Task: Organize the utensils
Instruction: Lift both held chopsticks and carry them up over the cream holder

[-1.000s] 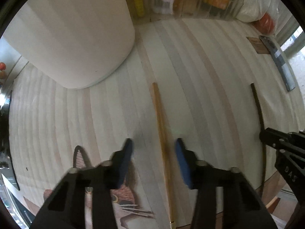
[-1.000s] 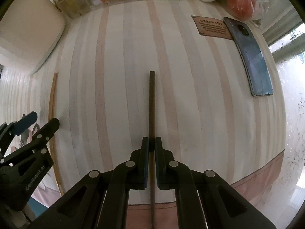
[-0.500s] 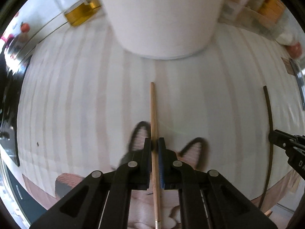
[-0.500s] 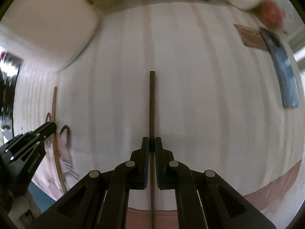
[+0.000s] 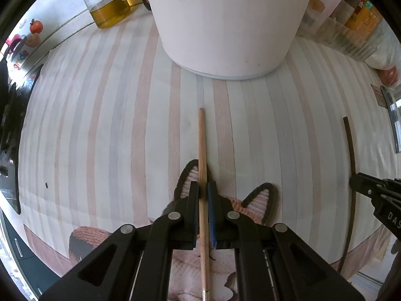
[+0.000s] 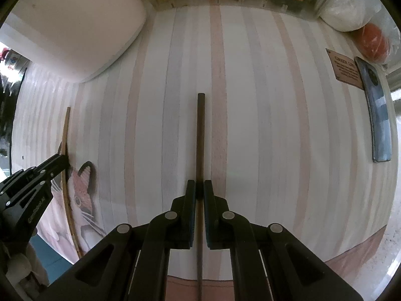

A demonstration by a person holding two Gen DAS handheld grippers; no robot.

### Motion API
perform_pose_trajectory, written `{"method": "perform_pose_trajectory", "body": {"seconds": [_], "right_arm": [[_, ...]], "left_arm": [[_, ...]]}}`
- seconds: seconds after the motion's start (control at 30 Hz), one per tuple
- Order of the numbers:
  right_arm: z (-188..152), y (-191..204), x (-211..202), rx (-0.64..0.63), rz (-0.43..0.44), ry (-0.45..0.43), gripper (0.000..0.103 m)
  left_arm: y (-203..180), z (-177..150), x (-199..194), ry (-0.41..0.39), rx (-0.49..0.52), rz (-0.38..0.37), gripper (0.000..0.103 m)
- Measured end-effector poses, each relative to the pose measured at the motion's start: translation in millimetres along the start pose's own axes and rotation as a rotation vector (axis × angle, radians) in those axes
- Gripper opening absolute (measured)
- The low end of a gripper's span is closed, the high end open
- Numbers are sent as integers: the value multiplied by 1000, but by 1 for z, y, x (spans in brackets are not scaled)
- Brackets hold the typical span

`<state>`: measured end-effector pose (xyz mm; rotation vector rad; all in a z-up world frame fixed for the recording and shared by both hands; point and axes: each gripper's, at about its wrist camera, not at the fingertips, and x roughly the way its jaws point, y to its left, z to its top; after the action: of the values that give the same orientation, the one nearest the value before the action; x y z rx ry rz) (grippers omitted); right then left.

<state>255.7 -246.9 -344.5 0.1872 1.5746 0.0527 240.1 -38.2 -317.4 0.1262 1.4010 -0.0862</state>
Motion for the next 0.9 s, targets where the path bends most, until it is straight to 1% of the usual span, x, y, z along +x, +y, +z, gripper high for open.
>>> {"method": "perform_pose_trajectory", "body": {"seconds": [0.2,0.5,0.6,0.7,0.73,0.83,0.9], "right_arm": [[2,1,5,19,7,-8,6],[0,11,5,16,-22,-27,6],[-3,11,5,47,4,-48,6],[-6,2,2,87,84,-66,6],[-9,1,-4,92,99,-86,6],[-14,5,-26,73,99,-156,6],[-17,7,-35,74,119,-182,6]], "left_arm": [[-2,2,1,0,4,-2,5],[-10,0,2,-8,10,14,4],[-11,0,-1,-3,1,-18,4],[-10,0,-19,-41,5,-29,4],[-9,0,-25,-54,4,-34,4],[-6,-1,-47,-99,-3,-52,4],[-4,-1,-63,-132,-7,-64,4]]}}
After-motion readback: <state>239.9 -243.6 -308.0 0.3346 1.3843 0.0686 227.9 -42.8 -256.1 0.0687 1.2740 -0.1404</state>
